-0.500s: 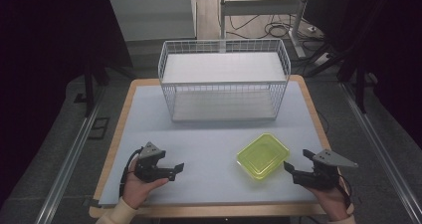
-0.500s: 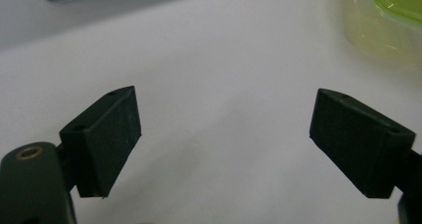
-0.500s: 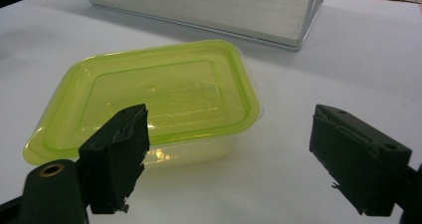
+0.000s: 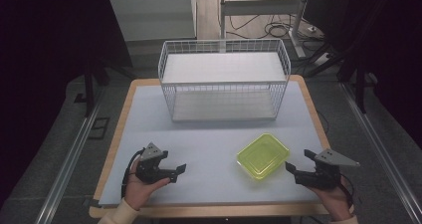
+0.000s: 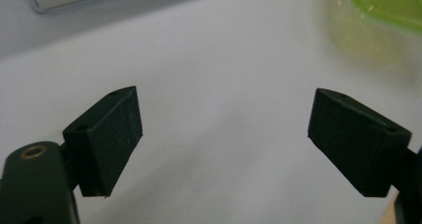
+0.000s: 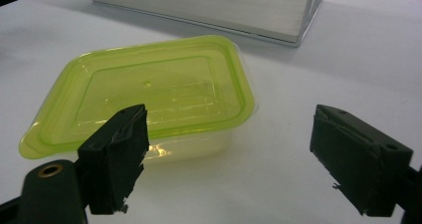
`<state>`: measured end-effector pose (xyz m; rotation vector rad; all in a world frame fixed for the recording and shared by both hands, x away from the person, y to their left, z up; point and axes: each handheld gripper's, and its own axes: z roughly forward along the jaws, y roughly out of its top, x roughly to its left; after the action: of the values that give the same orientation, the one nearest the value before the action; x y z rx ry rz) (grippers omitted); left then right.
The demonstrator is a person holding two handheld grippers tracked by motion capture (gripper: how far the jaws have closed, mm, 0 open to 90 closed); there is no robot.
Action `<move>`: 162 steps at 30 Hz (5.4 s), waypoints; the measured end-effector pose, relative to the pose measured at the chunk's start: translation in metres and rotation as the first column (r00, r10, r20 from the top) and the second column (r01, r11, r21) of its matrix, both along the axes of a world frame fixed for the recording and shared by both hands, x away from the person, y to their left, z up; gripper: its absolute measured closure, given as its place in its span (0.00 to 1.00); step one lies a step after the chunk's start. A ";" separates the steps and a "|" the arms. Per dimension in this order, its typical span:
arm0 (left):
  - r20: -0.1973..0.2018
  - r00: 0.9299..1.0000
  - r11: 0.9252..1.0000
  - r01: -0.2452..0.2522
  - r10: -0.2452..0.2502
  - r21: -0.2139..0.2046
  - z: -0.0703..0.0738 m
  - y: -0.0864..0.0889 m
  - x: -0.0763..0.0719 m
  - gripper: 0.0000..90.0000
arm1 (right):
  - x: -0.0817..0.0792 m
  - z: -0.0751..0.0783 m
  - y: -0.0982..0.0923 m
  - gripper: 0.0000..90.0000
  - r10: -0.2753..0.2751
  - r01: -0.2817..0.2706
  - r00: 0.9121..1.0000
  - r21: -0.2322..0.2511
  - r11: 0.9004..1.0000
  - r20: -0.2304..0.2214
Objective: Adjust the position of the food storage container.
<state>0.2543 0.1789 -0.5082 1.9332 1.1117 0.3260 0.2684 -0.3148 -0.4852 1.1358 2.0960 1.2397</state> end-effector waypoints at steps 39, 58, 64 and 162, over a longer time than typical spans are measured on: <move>-0.048 0.999 1.000 0.000 0.000 -0.001 -0.003 0.001 -0.002 0.16 | -0.014 0.010 0.034 1.00 0.347 -0.368 0.927 -0.158 0.916 -0.142; -0.050 0.999 1.000 0.011 -0.011 0.001 -0.004 0.001 -0.002 0.16 | -0.014 -0.010 0.064 1.00 0.418 -0.471 0.877 -0.249 0.846 -0.235; -0.052 0.999 1.000 0.009 -0.009 0.002 -0.005 0.002 -0.002 0.16 | -0.011 -0.015 0.074 1.00 0.410 -0.464 0.882 -0.274 0.842 -0.234; -0.066 0.998 1.000 -0.007 0.008 0.013 -0.009 0.007 0.004 0.16 | 0.063 -0.007 0.098 1.00 0.140 -0.206 0.963 -0.291 0.934 -0.231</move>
<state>0.2581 0.1856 -0.5177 1.9641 1.1626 0.2758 0.3310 -0.2165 -0.4920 0.9864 2.4884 0.8433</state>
